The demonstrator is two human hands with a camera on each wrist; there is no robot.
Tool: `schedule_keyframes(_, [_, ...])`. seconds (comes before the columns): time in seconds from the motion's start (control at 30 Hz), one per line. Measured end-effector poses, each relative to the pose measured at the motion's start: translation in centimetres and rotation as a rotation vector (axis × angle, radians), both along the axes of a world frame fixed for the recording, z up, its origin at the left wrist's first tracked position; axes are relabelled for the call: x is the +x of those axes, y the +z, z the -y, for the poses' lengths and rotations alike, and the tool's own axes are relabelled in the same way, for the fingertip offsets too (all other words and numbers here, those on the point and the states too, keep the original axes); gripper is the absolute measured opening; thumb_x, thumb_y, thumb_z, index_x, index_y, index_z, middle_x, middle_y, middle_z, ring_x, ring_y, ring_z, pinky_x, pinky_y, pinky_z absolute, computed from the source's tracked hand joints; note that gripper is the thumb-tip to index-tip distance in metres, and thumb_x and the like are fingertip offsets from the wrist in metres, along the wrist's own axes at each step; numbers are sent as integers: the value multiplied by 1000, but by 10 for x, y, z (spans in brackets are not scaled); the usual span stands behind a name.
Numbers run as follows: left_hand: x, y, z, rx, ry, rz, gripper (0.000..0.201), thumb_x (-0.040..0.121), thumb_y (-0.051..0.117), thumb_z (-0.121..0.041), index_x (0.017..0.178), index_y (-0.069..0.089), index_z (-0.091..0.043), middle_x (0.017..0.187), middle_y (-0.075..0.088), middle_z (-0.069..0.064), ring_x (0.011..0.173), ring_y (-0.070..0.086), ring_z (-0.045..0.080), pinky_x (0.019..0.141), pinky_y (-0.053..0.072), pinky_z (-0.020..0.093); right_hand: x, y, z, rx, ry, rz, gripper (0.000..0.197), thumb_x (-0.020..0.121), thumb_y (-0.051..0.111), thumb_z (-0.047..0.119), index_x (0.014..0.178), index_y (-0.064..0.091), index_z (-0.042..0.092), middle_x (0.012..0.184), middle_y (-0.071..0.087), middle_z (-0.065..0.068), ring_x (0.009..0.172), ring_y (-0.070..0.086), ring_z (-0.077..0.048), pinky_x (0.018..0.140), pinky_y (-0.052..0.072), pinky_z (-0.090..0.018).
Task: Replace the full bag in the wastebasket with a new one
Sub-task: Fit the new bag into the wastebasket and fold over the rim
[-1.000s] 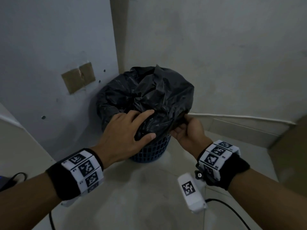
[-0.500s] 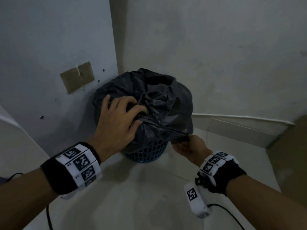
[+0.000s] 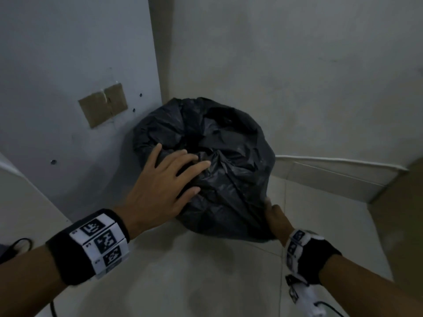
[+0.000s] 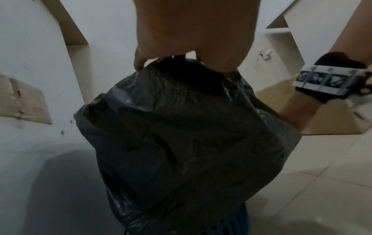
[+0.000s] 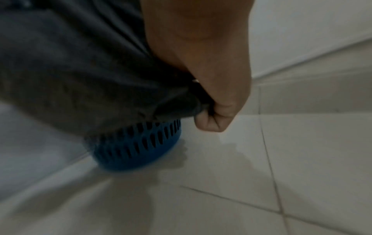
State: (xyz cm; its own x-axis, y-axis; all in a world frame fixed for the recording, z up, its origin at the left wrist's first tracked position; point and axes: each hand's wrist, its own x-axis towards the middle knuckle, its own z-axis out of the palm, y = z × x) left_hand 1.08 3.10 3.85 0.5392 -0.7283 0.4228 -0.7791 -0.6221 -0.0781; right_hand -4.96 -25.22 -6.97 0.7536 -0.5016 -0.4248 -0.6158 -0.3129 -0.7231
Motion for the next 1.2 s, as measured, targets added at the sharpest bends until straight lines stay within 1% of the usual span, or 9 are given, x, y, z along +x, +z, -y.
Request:
schedule_keyframes(0.07, [-1,-3,-1,-28,12,24,53,96,36,-49,142,39,-23,138,51,5,134,40,27,113,17,60,9,-1,5,256,-148,20,97,84,23,81,136,44,2,143,45,-18,124,49,-34,104,40,-46])
schedule_keyframes(0.2, [-2,-11,0,-20,62,-11,59,94,32,-54,142,39,-20,136,52,4,134,38,24,112,17,63,10,13,-1,648,-290,49,77,91,29,71,145,35,17,109,55,-15,91,56,-33,73,47,-42])
schedule_keyframes(0.27, [1,-16,-2,40,90,-12,60,95,30,-55,142,39,-20,138,50,5,137,34,25,111,17,64,11,18,-5,563,-186,1,59,94,33,64,132,44,21,94,54,-11,77,53,-27,72,47,-37])
schedule_keyframes(0.4, [5,-24,-11,51,129,-13,61,95,30,-54,146,32,-22,150,37,9,146,19,27,111,15,66,17,16,-7,203,10,-73,60,98,38,52,150,21,26,140,46,-11,103,53,-31,76,43,-33])
schedule_keyframes(0.6, [-1,-26,-25,-388,71,1,60,90,47,-45,139,34,-11,150,26,14,145,16,30,113,18,59,38,58,-7,39,-328,757,50,100,36,46,141,40,19,128,45,2,120,47,-20,103,39,-35])
schedule_keyframes(0.77, [-13,-21,-10,-1363,690,-803,58,97,42,-49,138,33,-10,138,38,6,126,40,20,105,35,42,25,119,-40,-494,109,1158,46,98,40,42,135,50,17,135,51,-4,127,45,-20,107,35,-33])
schedule_keyframes(0.9, [-20,-47,-12,-1383,702,-1699,95,70,24,-90,143,41,-32,142,46,15,114,53,39,82,51,55,27,121,-66,-859,547,971,57,87,44,66,121,65,26,123,63,3,128,49,-23,109,30,-51])
schedule_keyframes(1.03, [-18,-65,-9,-1244,537,-1901,98,63,15,-93,108,68,-24,119,64,16,101,56,44,97,42,60,31,100,-71,-1108,741,803,41,87,44,52,100,67,21,94,70,0,93,64,-26,101,39,-56])
schedule_keyframes(1.2, [-9,-66,-10,-1193,568,-1932,113,57,12,-97,121,62,-18,119,56,17,107,52,37,97,42,53,33,109,-70,-1087,590,849,18,90,44,32,88,59,21,79,63,2,72,56,-27,77,37,-39])
